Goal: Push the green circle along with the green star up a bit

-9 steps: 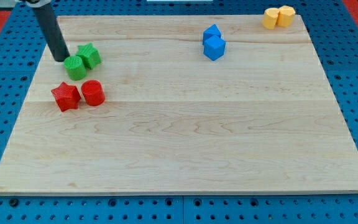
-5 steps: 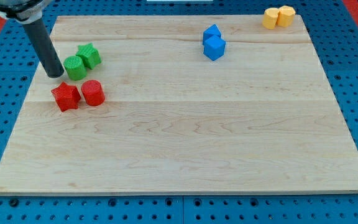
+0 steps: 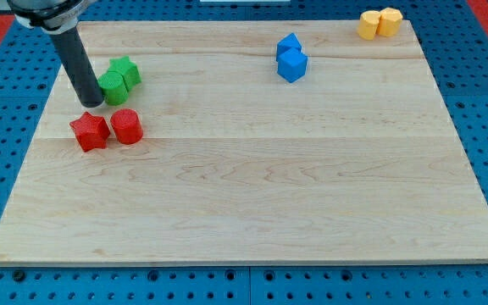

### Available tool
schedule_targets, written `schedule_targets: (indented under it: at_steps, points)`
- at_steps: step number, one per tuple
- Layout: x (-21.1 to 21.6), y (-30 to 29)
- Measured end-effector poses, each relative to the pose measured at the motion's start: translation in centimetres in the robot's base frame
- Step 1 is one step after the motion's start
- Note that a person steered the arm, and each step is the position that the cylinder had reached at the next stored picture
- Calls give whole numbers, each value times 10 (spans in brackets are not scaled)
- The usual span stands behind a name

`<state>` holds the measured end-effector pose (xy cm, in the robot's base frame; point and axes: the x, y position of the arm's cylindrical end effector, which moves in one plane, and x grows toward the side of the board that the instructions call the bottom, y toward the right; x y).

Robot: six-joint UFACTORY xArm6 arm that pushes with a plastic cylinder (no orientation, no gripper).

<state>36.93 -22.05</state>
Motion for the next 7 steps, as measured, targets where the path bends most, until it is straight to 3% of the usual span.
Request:
schedule_targets:
  at_steps: [3, 5, 7]
  points:
    - [-51, 8]
    - [-56, 29]
    - [-63, -1]
